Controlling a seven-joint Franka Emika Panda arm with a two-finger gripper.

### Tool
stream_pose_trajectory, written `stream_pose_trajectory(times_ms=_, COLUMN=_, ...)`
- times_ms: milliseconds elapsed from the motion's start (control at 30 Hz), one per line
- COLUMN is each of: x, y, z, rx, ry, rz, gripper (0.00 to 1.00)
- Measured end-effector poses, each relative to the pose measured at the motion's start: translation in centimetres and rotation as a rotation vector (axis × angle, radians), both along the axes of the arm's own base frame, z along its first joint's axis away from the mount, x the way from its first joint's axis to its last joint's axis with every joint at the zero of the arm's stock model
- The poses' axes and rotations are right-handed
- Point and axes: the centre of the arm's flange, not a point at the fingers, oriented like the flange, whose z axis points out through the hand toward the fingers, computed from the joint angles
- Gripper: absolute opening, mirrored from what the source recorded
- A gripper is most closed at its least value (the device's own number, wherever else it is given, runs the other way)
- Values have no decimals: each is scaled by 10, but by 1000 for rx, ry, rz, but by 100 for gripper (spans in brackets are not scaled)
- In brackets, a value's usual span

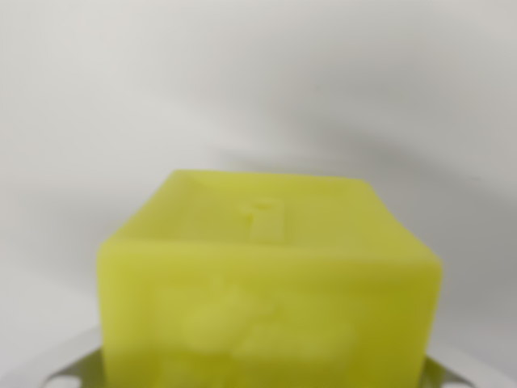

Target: Pick yellow cube

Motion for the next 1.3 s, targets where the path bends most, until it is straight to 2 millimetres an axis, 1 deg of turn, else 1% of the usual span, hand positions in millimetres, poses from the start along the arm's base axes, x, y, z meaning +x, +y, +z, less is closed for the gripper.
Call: stream_pose_trajectory(times_ms=1300, x=0, y=0, z=98, rx=0, ry=1, rz=0, gripper=0)
